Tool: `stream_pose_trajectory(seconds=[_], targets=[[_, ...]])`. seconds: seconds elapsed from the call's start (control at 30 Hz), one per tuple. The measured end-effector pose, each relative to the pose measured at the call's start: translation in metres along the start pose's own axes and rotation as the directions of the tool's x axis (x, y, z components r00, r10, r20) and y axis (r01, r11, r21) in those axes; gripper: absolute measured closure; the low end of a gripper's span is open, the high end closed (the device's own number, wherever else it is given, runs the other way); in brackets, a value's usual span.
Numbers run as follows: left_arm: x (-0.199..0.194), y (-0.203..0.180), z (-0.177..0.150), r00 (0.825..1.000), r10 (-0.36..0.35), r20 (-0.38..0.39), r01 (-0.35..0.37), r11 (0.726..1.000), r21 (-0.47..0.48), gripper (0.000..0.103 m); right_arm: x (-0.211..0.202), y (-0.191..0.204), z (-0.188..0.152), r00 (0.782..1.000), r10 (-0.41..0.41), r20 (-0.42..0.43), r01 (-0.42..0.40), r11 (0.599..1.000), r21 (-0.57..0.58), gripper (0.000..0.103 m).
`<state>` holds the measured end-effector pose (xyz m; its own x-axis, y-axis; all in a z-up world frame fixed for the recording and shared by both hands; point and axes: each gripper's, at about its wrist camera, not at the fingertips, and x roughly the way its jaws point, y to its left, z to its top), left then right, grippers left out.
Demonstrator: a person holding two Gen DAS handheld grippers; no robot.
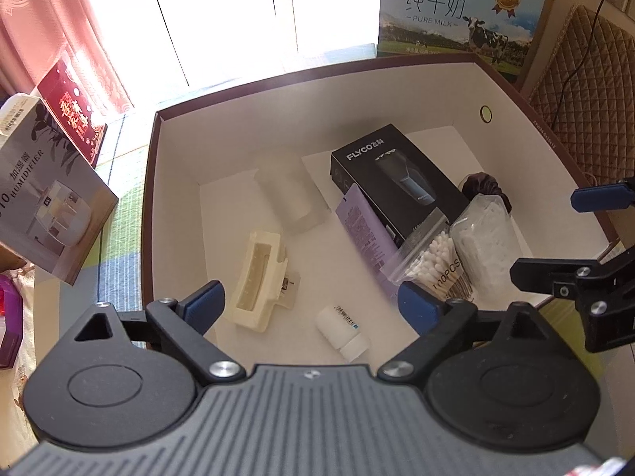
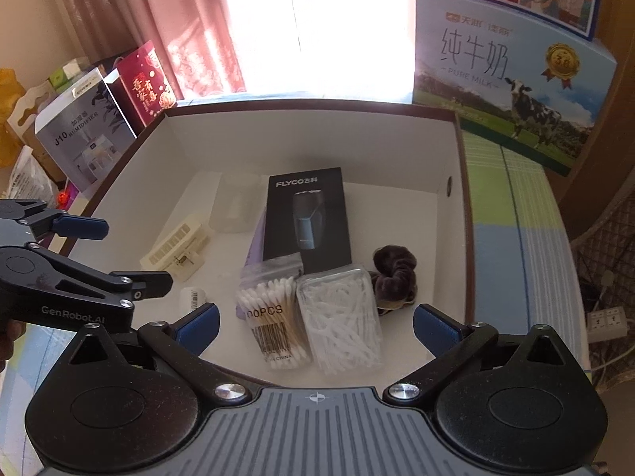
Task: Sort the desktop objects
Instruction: 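Withdraw both tools from the box toward the green tube and red snack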
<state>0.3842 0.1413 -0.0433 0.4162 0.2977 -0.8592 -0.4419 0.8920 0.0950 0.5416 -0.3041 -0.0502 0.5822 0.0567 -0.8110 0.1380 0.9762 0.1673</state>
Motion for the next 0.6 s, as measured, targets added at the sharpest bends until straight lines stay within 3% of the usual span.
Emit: stream_pose_trajectory(seconds=[0.6], targets=[[-0.06,-0.015,-0.005,0.994,0.016,0.106,-0.014,1.0,-0.013,0.005,-0.054,0.007,-0.014,0.996,-0.019,0.082,0.018,1.0,0.019,0.002]])
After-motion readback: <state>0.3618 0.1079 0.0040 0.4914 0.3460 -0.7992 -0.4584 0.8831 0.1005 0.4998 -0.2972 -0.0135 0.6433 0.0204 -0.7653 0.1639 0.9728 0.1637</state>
